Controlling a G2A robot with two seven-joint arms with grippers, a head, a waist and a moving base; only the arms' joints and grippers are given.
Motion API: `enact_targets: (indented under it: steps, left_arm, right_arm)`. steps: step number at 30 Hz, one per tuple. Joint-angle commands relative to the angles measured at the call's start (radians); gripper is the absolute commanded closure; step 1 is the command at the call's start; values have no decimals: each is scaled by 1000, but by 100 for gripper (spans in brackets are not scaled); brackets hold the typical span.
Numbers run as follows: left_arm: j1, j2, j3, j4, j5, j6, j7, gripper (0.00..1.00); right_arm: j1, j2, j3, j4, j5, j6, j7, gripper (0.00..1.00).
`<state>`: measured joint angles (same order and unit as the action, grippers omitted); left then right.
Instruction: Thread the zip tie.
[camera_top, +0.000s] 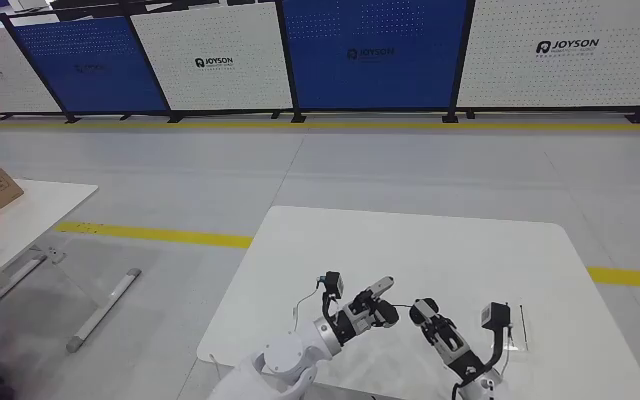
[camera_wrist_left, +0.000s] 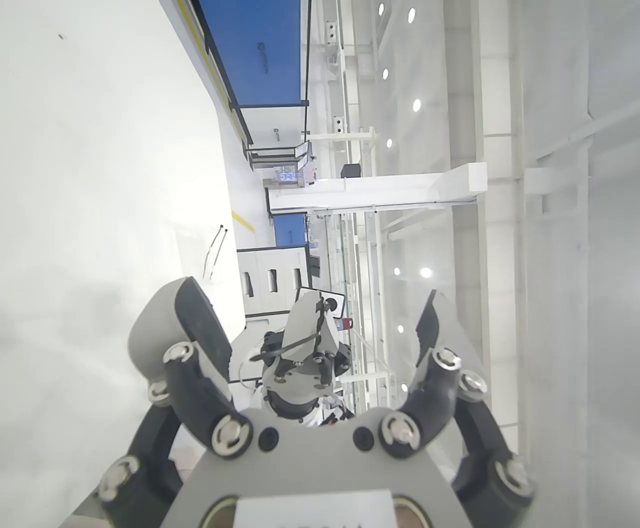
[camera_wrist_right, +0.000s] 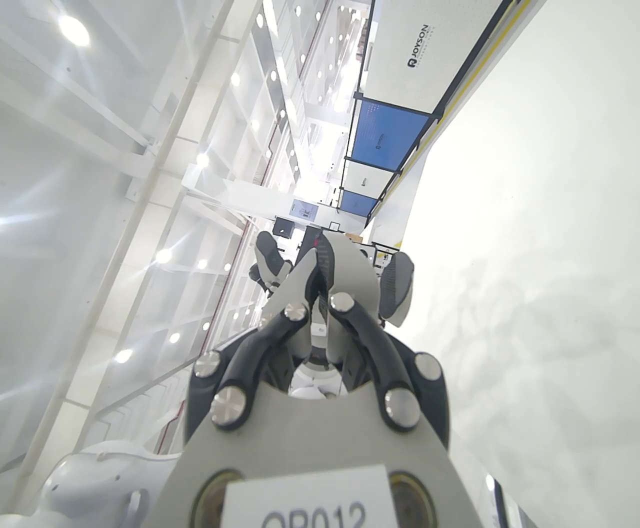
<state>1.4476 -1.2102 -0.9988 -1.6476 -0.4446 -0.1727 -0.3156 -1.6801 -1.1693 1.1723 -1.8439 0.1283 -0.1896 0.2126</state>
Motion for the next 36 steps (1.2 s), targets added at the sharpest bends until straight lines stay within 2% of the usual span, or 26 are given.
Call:
enact_targets:
  steps: [1,4,8,17,20,23,27,36]
  left_arm:
    - [2,0,2,0,5,-5,1,51]
    - [7,1,-1,-5,10,-13,0,60]
    - [12,2,-7,-11,-6,-20,-16,66]
    - [14,4,-1,-18,16,-16,-39,67]
    - [17,7,-1,-23,35,-9,-56,62]
    - [22,10,-3,-32,48,-15,-72,71]
    - [26,13,-7,-37,64,-12,-77,100]
    - [25,14,-8,-33,65,-11,-73,100]
  right_arm:
    - [0,0,0,1,-9,9,-3,100]
    - [1,-1,2,2,-29,26,-8,100]
    - [4,-2,-1,2,-44,40,-8,100]
    - [6,-3,-3,2,-45,46,-3,100]
    - [6,-3,-3,2,-45,46,-3,100]
    - [6,-3,-3,2,-45,46,-3,100]
    - [6,-3,-3,2,-45,46,-3,100]
    - [6,-3,-3,2,-45,46,-3,100]
